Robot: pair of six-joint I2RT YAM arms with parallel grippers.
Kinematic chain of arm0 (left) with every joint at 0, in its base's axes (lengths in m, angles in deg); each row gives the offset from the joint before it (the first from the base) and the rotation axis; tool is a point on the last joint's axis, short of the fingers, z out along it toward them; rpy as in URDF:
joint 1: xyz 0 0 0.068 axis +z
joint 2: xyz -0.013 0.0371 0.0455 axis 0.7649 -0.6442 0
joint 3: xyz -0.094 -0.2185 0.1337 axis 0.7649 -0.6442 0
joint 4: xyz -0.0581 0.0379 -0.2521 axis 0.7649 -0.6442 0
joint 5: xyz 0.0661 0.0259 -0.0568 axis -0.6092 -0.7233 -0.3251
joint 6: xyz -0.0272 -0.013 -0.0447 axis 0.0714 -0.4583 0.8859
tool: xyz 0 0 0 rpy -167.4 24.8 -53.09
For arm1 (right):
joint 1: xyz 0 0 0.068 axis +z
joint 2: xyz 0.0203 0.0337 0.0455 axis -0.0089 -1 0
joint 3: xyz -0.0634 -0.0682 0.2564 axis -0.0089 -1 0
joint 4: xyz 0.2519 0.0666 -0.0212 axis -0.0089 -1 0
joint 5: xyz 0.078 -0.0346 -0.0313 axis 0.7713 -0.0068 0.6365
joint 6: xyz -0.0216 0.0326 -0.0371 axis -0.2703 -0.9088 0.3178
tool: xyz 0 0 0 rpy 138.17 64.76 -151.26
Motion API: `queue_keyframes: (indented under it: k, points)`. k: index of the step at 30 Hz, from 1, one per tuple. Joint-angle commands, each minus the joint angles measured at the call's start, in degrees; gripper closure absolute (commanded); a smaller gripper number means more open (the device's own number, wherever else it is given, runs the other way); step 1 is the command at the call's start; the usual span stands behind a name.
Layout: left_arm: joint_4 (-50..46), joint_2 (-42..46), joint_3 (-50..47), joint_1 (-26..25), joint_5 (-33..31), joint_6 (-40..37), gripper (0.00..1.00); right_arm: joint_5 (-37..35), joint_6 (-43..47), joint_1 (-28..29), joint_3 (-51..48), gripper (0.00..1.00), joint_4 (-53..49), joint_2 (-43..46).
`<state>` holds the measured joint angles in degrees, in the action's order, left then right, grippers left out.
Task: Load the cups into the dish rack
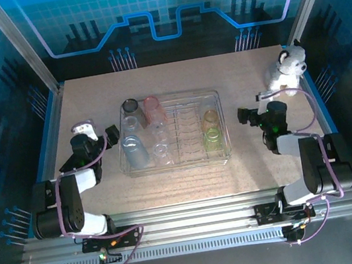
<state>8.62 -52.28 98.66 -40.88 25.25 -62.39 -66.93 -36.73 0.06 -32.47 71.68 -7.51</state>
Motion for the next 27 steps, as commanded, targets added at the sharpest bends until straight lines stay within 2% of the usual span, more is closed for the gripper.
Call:
queue_keyframes:
  k: [1, 2, 4, 8, 10, 11, 12, 13, 14, 27]
  points:
    - [3.59, -1.05, -0.46, -0.19, 6.21, -2.00, 0.01, -1.97, 7.78, 4.38, -3.36, 0.00, 14.39, -5.15]
    - [4.18, -1.28, -0.69, -0.23, 7.29, -2.40, 0.01, -4.20, 7.75, 5.15, -3.73, 0.00, 11.83, -3.43]
    - [4.61, -1.57, -0.65, -0.32, 8.44, -3.11, 0.01, -6.34, 7.47, 5.37, -5.58, 0.00, 17.16, -4.27]
    - [5.45, -2.82, -0.42, -2.43, 8.76, -5.95, 0.01, -8.82, 5.42, 4.60, -5.18, 0.00, 15.76, -3.99]
    - [5.53, -4.07, -0.59, -5.60, 3.56, -8.39, 0.01, -9.97, 4.97, 4.59, -4.82, 0.00, 15.27, -4.08]
    - [13.73, -6.96, -2.59, -6.82, 1.30, -8.87, 0.01, -10.07, 4.86, 4.57, -4.62, 0.00, 14.72, -3.97]
    - [11.56, -6.26, -2.89, -6.52, 1.04, -8.29, 0.01, -10.28, 4.86, 4.58, -4.60, 0.00, 14.86, -4.12]
    - [8.18, -4.92, -1.89, -6.55, -2.05, -7.32, 0.01, -10.42, 4.88, 4.67, -4.59, 0.00, 14.60, -4.01]
    - [9.84, -5.84, -1.81, -6.60, -3.26, -6.98, 0.01, -10.63, 5.18, 4.90, -4.65, 0.00, 14.96, -4.06]
    - [8.96, -5.65, -1.61, -7.43, -5.56, -7.42, 0.00, -13.23, 4.72, 5.33, -3.62, 0.00, 13.36, -4.25]
